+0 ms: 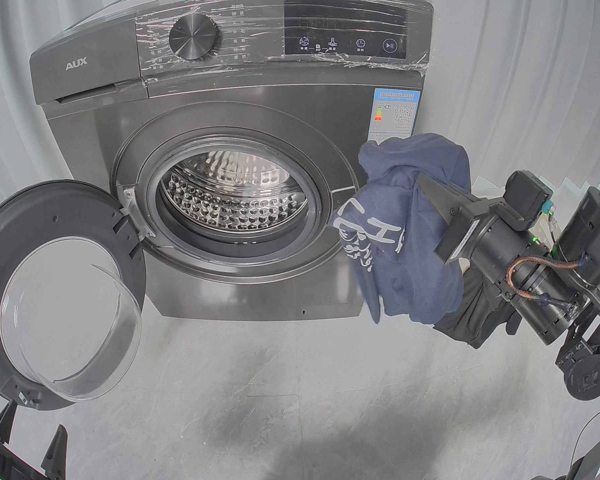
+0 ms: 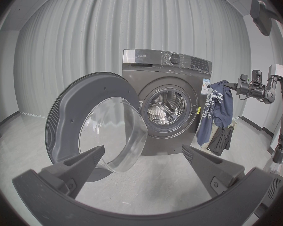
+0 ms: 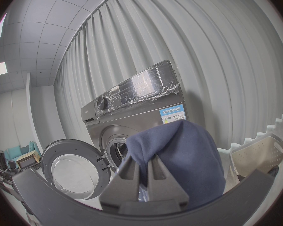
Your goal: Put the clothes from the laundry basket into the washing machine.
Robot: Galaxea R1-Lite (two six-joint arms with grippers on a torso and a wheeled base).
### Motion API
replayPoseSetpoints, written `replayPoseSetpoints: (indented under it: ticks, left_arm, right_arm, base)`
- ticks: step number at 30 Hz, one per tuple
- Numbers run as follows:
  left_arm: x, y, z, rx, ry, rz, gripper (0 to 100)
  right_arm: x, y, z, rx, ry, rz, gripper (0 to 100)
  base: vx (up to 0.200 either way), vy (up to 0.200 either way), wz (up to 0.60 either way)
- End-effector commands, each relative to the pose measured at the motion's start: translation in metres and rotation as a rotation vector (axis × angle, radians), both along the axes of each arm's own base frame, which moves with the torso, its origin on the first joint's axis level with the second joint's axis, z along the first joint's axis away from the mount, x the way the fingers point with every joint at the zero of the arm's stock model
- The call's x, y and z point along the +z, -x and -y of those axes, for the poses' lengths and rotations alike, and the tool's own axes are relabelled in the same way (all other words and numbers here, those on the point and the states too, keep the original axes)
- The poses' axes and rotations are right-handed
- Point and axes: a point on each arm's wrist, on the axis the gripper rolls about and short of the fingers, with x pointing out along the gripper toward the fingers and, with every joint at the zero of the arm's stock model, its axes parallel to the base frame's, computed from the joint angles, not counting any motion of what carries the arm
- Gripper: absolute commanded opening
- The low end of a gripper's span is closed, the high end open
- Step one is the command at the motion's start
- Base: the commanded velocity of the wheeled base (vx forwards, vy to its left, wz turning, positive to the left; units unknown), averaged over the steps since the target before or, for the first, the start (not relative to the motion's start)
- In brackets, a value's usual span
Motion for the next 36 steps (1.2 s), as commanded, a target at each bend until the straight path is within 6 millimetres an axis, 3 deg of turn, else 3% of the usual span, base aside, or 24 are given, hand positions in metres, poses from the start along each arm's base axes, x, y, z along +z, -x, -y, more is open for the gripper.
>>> replayPoseSetpoints:
  ticks: [1,17,36]
  left_arm:
    - [-0.0040,0.0004,0.0000,0.001,0.001,0.005,100]
    - [-0.0040,0.0004,0.0000,0.001,0.001,0.005,100]
    - [-0.0040,0.0004,0.0000,0.001,0.001,0.005,100]
  right_arm:
    - [-0.0034,-0.0023,-0.0006,-0.003,0.008,-0.009,0]
    - [-0.0033,-0.0023,-0.0006,-0.003,0.005,-0.009,0]
    - [-0.0055,-0.0034,-0.0015,-0.001,0.010,-0.014,0]
  base:
    - [0.000,0.000,0.00]
    - [0.000,0.188,0.00]
    - [0.000,-0.011,0.00]
